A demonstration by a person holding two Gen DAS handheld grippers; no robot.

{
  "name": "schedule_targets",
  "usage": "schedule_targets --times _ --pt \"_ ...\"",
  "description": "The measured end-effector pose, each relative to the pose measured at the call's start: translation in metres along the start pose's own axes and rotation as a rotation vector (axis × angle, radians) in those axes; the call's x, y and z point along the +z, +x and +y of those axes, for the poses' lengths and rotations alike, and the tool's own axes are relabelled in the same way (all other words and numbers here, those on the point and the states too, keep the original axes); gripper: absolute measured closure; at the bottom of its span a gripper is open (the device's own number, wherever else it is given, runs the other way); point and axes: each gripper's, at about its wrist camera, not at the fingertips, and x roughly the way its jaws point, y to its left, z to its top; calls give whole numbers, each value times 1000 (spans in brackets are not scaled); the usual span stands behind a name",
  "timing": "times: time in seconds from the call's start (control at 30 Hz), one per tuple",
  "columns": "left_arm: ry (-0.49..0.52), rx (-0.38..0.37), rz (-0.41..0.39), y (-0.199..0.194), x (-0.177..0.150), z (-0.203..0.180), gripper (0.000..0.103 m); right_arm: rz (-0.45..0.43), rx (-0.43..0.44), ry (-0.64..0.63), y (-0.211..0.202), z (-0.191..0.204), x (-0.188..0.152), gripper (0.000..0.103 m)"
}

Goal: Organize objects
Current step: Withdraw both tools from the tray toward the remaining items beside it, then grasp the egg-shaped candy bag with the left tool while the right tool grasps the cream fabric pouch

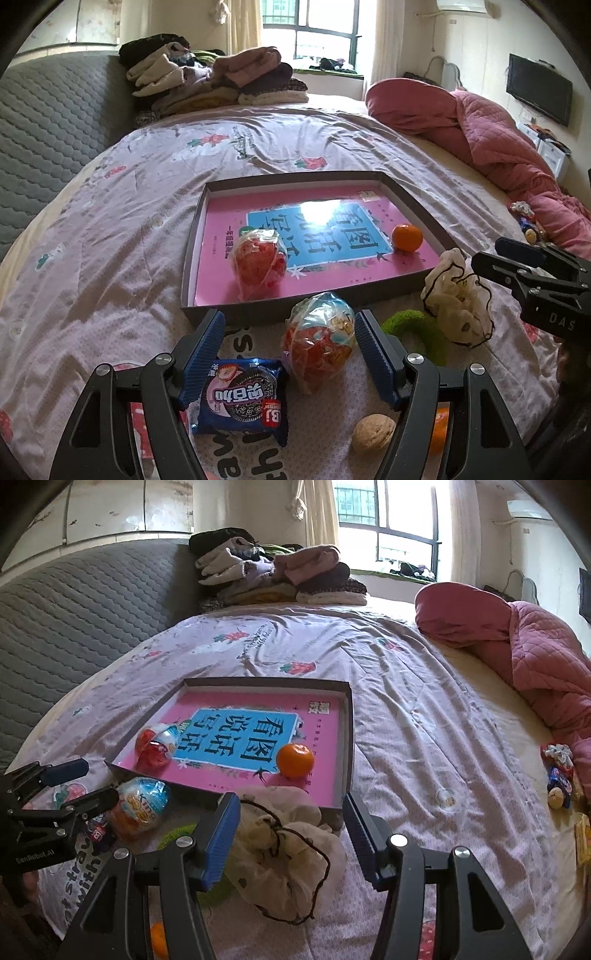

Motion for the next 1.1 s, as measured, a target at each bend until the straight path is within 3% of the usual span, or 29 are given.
schedule_targets --times 1.1 --pt "41 2 55 23 -13 -11 29 118 -28 25 19 -10 -21 46"
